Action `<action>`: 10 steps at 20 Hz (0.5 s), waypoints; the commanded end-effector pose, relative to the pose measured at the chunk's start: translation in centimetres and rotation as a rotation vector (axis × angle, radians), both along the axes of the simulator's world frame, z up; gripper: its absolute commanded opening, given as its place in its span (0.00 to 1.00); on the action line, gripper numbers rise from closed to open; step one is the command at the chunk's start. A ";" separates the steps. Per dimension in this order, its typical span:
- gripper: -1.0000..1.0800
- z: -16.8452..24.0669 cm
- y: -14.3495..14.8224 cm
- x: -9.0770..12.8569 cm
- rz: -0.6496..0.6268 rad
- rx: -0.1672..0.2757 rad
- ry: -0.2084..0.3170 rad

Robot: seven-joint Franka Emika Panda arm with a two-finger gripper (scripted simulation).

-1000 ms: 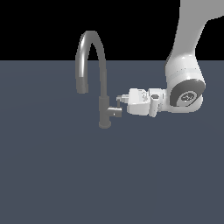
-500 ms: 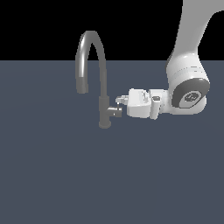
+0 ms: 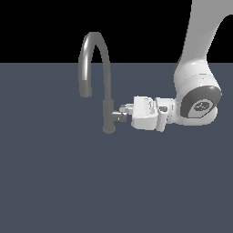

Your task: Turn on the faucet by rotating a designated handle.

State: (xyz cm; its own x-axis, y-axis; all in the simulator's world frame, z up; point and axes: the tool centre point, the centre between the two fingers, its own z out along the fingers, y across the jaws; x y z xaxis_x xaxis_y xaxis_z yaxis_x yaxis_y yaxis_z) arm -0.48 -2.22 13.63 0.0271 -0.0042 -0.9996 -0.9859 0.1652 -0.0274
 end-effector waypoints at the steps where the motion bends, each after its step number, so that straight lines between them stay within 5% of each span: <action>1: 0.00 -2.1 0.2 -1.3 0.001 0.003 0.022; 10: 0.00 -4.2 0.3 -1.8 0.003 0.004 0.012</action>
State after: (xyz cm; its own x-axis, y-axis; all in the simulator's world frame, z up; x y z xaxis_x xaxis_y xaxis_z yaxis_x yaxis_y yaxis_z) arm -1.67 -2.03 11.10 0.0368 0.0000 -0.9993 -0.9863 0.1610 -0.0363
